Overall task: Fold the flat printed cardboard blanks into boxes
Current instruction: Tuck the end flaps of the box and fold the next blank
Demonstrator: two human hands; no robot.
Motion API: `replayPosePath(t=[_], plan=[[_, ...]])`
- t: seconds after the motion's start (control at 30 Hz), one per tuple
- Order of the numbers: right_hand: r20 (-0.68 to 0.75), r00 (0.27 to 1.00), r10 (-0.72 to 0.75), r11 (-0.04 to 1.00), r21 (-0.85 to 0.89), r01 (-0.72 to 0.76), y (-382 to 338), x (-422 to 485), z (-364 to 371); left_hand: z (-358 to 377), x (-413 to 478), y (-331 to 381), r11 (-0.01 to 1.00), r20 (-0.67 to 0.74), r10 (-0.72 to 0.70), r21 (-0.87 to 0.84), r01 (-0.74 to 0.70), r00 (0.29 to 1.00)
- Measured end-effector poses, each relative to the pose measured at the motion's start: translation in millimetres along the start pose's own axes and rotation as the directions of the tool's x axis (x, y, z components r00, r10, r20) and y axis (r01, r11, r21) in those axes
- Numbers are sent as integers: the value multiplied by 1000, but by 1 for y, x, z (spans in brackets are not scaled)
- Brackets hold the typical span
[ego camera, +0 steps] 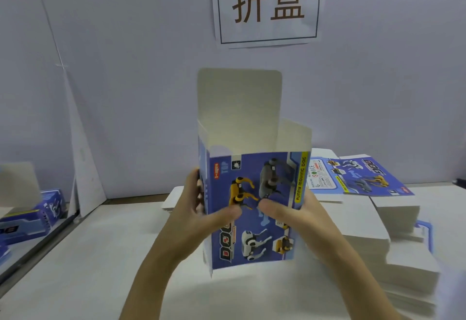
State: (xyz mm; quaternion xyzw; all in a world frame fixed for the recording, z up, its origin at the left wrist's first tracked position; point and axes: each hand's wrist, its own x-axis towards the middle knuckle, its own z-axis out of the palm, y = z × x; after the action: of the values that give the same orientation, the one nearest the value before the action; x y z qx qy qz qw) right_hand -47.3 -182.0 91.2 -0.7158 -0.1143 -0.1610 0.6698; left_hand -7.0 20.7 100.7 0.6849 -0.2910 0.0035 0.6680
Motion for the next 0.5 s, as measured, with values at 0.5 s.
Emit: replayPosePath(t=[0.5], plan=[[29,962,-273,953,-132,274,-15,-12,2,-10,-11,-2,994,68,-75,-75,80,995]])
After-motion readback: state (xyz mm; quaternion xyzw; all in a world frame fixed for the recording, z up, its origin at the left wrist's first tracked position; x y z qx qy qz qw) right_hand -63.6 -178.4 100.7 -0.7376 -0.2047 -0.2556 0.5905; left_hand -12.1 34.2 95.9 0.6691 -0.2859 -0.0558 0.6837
